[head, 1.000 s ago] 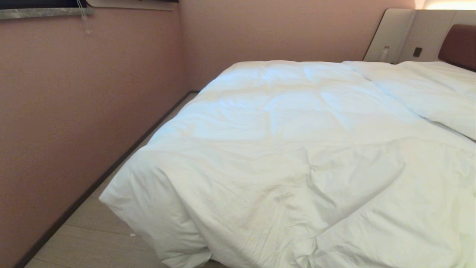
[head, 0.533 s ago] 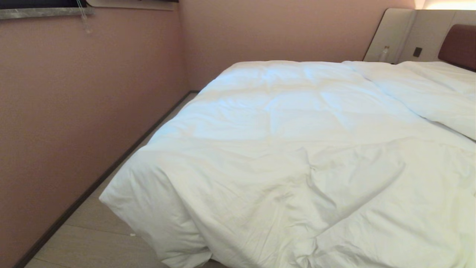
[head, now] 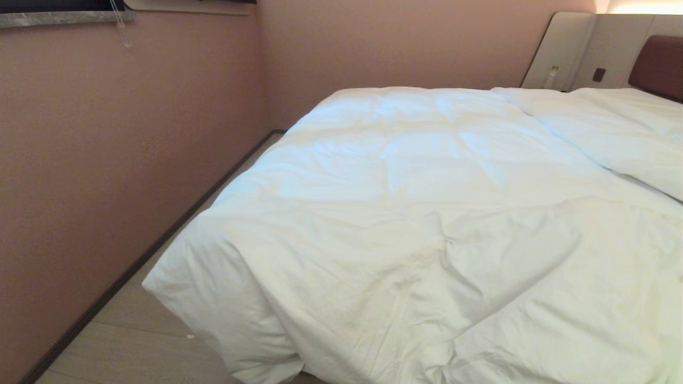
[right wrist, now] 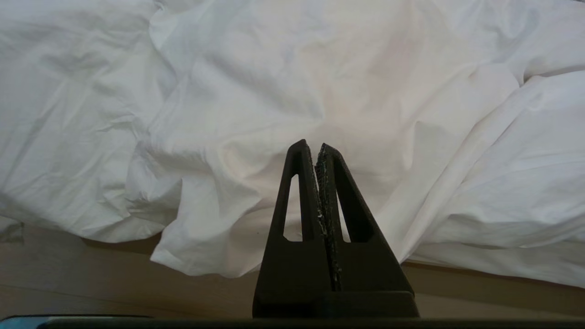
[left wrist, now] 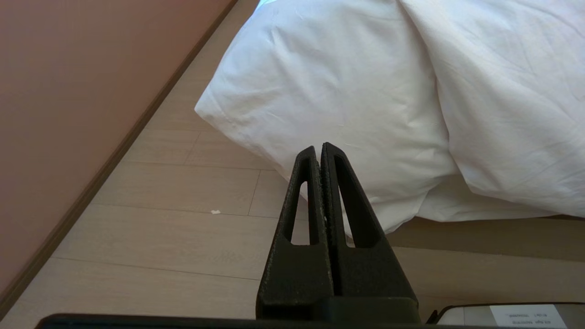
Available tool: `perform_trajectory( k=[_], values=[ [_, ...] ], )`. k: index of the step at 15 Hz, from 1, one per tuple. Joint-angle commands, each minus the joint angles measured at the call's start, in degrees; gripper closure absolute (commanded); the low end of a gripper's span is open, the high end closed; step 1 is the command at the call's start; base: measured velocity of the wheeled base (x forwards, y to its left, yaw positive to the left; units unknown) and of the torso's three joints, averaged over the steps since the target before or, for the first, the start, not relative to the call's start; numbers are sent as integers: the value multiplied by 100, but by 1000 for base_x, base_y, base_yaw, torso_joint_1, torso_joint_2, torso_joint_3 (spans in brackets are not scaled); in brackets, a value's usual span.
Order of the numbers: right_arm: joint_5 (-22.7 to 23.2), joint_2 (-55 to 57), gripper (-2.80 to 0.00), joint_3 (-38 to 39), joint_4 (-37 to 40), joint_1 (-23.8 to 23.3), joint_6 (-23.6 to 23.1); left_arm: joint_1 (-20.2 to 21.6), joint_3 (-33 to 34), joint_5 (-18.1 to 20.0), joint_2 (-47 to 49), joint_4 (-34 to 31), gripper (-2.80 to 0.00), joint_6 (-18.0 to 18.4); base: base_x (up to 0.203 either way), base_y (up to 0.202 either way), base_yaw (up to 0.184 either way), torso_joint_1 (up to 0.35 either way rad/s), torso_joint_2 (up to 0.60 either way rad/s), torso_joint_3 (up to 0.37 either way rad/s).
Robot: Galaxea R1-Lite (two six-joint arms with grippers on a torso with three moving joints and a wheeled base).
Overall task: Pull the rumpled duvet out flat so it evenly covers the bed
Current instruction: Flatten the corners of the folded blanket
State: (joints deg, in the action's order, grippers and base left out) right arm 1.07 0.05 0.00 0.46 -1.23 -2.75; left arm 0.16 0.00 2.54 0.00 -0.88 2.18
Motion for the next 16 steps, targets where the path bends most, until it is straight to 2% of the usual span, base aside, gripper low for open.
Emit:
perform_trajectory(
  k=[1, 11, 12, 14, 16],
  values=[
    [-1, -5, 0, 0, -28, 0, 108, 2, 0, 1, 0, 0, 0, 2, 0, 0, 0, 0, 0, 0],
    [-1, -5, 0, 0, -28, 0, 108, 2, 0, -30, 0, 5, 0, -136, 0, 0, 0, 0, 0, 0],
    [-1, -5, 0, 0, -28, 0, 108, 2, 0, -137, 0, 112, 0, -348, 0, 0, 0, 0, 0, 0],
    [-1, -5, 0, 0, -28, 0, 108, 1, -217, -122, 8, 183, 0, -612, 0, 0, 0, 0, 0, 0],
    [-1, -5, 0, 0, -28, 0, 108, -5, -1082, 24, 379, -112, 0, -1439, 0, 0, 0, 0, 0, 0]
  ],
)
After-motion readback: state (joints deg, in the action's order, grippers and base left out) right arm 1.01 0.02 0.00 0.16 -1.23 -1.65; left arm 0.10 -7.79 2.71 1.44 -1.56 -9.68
